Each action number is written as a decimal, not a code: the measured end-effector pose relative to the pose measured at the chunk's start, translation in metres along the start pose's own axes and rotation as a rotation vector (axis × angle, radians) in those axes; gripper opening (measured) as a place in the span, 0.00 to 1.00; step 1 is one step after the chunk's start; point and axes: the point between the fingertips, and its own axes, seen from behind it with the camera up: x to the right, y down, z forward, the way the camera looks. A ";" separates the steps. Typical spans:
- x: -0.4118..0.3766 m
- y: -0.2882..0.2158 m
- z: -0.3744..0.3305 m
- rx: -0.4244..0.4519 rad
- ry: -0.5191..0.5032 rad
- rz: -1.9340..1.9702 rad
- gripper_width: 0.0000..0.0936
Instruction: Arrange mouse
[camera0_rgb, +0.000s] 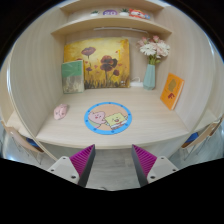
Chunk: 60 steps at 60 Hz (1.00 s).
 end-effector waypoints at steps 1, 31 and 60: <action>-0.009 0.003 0.004 -0.009 -0.016 -0.007 0.77; -0.258 -0.034 0.139 -0.078 -0.217 -0.112 0.78; -0.293 -0.085 0.235 -0.135 -0.163 -0.138 0.72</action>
